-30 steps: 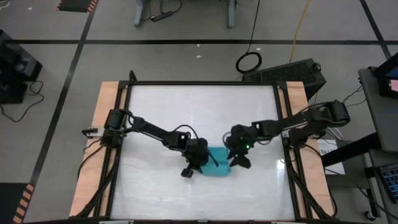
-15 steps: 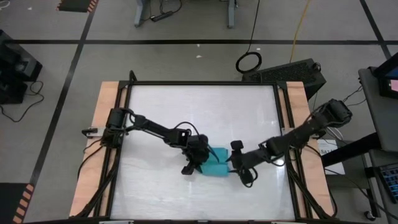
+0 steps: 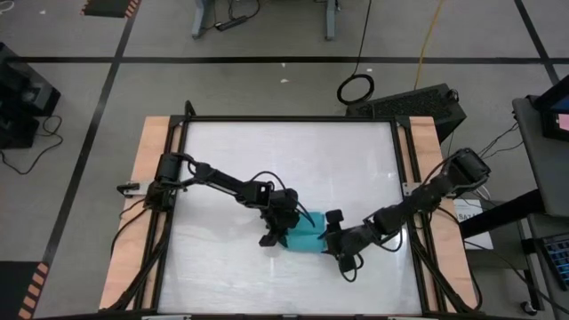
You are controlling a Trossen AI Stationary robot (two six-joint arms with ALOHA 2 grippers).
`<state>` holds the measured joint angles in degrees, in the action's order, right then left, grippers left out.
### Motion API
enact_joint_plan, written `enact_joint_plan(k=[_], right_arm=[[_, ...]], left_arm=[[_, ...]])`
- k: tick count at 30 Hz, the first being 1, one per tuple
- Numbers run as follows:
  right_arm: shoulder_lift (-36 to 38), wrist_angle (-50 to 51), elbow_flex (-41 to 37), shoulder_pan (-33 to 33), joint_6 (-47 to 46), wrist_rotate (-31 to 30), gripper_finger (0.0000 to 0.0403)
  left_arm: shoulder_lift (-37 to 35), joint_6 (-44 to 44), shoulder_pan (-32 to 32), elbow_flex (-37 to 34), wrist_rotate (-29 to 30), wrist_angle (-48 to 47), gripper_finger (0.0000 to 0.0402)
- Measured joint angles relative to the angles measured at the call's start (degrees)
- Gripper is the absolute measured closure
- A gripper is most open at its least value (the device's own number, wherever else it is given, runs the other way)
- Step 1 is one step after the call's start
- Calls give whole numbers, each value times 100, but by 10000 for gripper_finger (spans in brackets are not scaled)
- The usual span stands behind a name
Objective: Roll towel
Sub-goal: Roll the blue towel
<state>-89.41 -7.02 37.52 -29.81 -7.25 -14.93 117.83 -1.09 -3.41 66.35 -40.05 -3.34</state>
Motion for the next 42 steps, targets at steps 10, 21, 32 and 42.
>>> enact_joint_plan(k=[10, 21, 32, 42], right_arm=[[-552, -196, 2, -8, -203, -157, 196], [-878, -265, 15, 104, -1274, -105, 293], [-858, -236, 7, 528, -1946, 1434, 367], [-862, -248, -81, 1010, -2370, 2488, 378]], left_arm=[[60, -188, 59, 0, -307, 90, 383], [60, -317, 128, 2, -614, 84, 375], [-220, -549, 143, 42, -401, -287, 182], [-1223, 883, -301, 44, 1819, -1386, 177]])
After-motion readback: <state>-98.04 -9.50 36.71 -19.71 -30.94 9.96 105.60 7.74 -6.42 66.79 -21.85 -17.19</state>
